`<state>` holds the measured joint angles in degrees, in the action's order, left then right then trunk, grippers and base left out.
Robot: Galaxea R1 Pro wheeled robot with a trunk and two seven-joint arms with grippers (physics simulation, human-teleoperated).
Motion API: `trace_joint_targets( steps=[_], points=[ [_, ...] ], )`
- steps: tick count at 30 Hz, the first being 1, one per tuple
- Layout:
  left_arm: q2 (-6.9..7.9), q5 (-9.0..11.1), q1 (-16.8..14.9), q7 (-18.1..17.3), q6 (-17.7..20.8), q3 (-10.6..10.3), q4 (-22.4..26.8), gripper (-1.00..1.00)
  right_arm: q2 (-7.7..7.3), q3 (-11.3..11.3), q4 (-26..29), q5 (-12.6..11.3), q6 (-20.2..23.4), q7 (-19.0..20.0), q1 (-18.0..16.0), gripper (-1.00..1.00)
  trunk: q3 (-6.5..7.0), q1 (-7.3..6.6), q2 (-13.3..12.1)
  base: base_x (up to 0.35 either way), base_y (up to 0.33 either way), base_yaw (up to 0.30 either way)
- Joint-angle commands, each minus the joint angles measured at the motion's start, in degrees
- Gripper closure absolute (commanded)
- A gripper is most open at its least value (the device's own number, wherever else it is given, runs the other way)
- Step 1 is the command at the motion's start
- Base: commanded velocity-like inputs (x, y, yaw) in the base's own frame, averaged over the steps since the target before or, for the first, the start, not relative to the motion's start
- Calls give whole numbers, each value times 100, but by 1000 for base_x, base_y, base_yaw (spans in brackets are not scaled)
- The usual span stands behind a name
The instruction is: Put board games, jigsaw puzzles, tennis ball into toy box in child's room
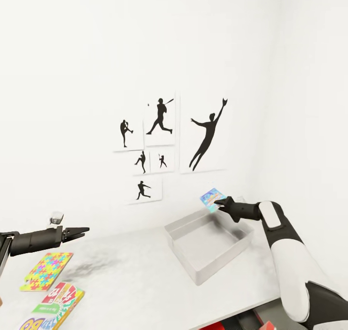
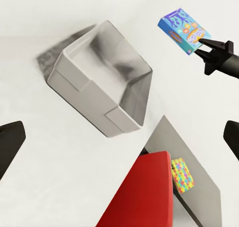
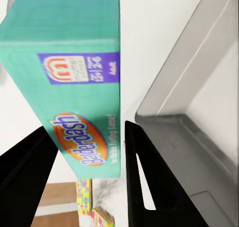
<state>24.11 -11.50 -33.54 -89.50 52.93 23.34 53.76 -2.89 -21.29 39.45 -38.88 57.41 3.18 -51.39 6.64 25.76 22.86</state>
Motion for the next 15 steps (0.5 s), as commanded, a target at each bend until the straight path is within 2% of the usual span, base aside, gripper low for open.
trace_joint_targets(
  steps=[1,11,15],
  points=[
    [-3,-61,-4,-50,60,12,3,-100,-13,-21,-7,12,28,30,-5,100,-11,2,6,0,0,0],
    [-3,-54,-4,-50,60,12,3,-100,-93,-24,-81,21,259,-36,-41,100,-104,2,6,0,0,0],
    [-3,-54,-4,-50,66,12,3,-100,-254,-24,-505,17,259,-45,-108,100,-142,2,6,0,0,0]
  ],
)
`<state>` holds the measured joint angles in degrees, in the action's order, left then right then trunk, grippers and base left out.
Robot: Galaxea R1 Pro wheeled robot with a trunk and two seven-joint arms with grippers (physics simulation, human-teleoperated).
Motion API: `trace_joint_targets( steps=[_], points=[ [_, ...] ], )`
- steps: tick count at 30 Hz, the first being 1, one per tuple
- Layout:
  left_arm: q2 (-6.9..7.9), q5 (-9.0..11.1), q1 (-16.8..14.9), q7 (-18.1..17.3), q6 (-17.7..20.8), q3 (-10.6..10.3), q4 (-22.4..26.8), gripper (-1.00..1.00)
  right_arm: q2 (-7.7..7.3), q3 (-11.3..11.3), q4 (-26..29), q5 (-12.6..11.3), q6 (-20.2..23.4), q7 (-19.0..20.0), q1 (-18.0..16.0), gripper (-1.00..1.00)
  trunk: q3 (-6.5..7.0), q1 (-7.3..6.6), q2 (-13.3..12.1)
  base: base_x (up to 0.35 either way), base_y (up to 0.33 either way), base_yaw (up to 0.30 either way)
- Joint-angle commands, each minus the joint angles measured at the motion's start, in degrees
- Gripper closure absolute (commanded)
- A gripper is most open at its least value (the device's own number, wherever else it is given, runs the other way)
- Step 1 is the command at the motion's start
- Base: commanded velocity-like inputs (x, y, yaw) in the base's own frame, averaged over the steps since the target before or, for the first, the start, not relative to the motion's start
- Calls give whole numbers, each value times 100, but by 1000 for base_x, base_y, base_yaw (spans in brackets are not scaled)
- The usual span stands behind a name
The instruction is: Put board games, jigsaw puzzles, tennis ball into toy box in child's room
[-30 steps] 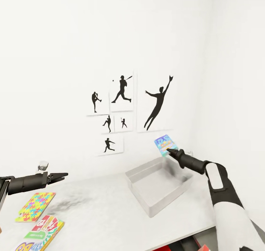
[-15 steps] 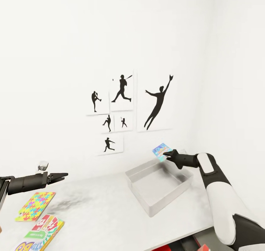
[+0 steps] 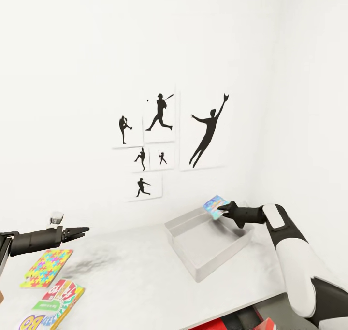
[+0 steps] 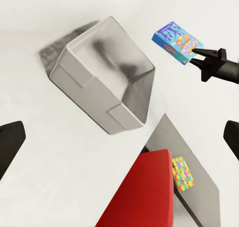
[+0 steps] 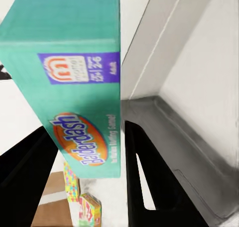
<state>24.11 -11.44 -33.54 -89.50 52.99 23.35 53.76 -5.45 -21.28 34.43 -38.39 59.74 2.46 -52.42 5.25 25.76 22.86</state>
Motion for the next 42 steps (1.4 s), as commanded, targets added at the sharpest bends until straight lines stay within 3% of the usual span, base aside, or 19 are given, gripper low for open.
trace_joint_targets(
  steps=[1,7,14,17,21,24,42],
  points=[
    [-3,-60,-4,-50,61,12,3,-100,-33,-20,-181,-34,26,27,-120,100,-12,2,6,0,0,0],
    [-8,-60,-4,-50,76,-1,15,-100,-125,-14,-789,-29,26,34,-438,100,-69,2,6,0,0,0],
    [-34,-25,-2,-50,93,-13,28,-100,-155,-4,-949,-28,26,35,-524,100,-136,2,6,0,0,0],
    [-37,192,8,-50,100,-27,45,-100,-157,0,-959,-28,26,35,-529,100,-164,2,6,0,0,0],
    [-14,768,32,-50,105,-72,54,-100,-158,1,-968,-28,26,35,-532,100,-202,2,6,0,0,0],
    [-1,967,43,-50,106,-94,56,-100,-153,1,-972,-28,26,35,-537,100,-231,2,6,0,0,0],
    [-12,1044,49,-50,107,-102,56,-100,-158,1,-1407,13,26,29,-626,100,-402,2,6,0,0,0]
  ],
)
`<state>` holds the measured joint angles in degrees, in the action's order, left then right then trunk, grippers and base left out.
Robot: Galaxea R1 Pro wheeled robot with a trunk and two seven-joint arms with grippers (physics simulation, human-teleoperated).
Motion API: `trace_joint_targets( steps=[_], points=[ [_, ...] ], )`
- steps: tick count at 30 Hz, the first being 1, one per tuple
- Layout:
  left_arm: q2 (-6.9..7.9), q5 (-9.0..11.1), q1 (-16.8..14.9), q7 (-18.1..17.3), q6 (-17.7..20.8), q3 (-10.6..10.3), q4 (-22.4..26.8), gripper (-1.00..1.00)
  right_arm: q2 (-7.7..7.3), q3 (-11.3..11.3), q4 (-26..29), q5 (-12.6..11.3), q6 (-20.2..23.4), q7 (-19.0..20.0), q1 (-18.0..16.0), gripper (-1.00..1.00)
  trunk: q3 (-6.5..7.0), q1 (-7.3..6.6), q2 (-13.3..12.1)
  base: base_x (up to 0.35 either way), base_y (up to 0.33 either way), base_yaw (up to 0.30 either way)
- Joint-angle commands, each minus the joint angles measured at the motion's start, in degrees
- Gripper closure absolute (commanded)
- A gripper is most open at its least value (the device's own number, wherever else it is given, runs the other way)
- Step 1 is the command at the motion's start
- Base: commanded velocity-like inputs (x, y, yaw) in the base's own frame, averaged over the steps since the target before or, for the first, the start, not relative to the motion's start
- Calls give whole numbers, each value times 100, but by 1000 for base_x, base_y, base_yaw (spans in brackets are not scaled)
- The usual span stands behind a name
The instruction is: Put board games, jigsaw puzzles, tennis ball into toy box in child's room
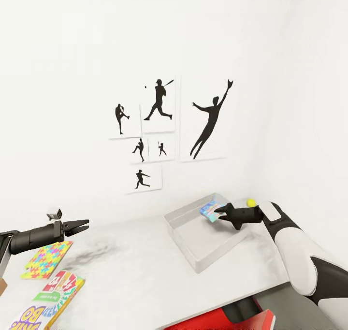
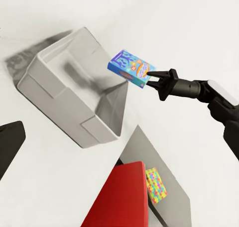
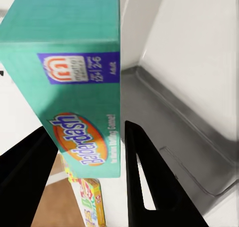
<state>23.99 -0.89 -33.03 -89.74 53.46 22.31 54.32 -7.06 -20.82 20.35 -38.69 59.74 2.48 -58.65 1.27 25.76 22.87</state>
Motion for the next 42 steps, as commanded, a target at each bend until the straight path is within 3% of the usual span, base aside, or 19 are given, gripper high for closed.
trace_joint_targets(
  steps=[1,15,23,29,42],
  points=[
    [0,-11,-2,-26,62,2,0,-100,3,-44,2,51,26,26,-4,100,-12,2,5,0,0,0],
    [0,-15,-2,-26,60,2,0,-100,4,-22,63,143,26,-1,-103,100,-145,2,5,0,0,0],
    [0,-16,-2,-26,60,1,0,-100,11,-18,65,517,25,-15,-295,100,-221,2,5,0,0,0],
    [-7,-16,-2,-26,61,2,0,-100,12,-18,59,580,10,-26,-476,100,-278,2,5,0,0,0],
    [0,-16,-2,-26,61,0,0,-100,-18,-25,19,571,26,-677,-774,100,-384,2,5,0,0,0]
  ],
)
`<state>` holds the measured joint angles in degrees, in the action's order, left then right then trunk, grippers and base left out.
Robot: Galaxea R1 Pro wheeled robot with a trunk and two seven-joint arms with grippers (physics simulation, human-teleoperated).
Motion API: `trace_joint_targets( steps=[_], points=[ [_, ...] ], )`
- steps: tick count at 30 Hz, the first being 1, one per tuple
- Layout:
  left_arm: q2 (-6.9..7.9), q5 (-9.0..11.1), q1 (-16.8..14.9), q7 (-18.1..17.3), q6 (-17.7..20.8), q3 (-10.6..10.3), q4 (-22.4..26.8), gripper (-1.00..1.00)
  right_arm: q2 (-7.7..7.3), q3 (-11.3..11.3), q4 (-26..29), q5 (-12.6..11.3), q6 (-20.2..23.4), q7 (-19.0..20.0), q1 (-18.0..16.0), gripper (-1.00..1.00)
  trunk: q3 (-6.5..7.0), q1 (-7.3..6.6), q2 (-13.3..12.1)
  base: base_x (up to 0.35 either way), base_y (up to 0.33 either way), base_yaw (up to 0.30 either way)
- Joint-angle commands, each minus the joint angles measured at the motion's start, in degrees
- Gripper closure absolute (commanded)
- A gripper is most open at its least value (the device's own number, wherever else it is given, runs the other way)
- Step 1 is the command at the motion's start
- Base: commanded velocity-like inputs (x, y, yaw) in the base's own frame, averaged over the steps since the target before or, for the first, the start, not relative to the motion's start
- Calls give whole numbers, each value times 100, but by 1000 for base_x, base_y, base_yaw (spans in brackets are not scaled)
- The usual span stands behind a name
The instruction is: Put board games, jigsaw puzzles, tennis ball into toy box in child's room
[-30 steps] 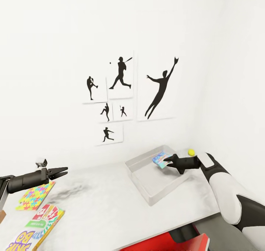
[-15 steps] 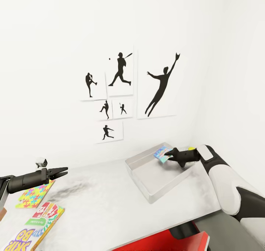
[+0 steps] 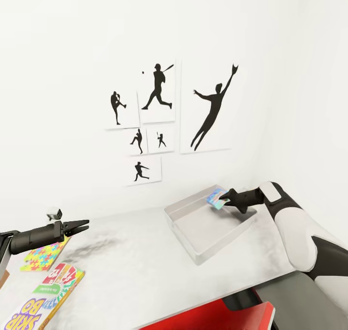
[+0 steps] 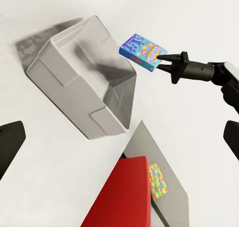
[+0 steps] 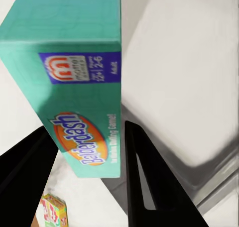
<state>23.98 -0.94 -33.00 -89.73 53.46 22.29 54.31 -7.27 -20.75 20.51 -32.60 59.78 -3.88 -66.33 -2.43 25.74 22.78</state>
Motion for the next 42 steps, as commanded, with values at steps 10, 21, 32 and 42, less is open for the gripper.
trace_joint_targets(
  steps=[10,21,32,42],
  points=[
    [1,-11,-5,-27,59,3,1,-100,-16,-45,21,-65,22,-63,-52,100,-20,4,14,0,0,0],
    [1,-11,-5,-27,59,3,1,-100,-14,-49,37,-85,22,-66,-106,100,-72,4,14,0,0,0],
    [6,-11,-5,-27,59,3,1,-100,-5,-52,-43,-106,22,-154,-287,100,-175,4,14,0,0,0],
    [-34,-3,-44,-27,194,25,11,-100,-7,-52,-282,-111,22,-279,-318,100,-269,4,14,0,0,0]
  ],
)
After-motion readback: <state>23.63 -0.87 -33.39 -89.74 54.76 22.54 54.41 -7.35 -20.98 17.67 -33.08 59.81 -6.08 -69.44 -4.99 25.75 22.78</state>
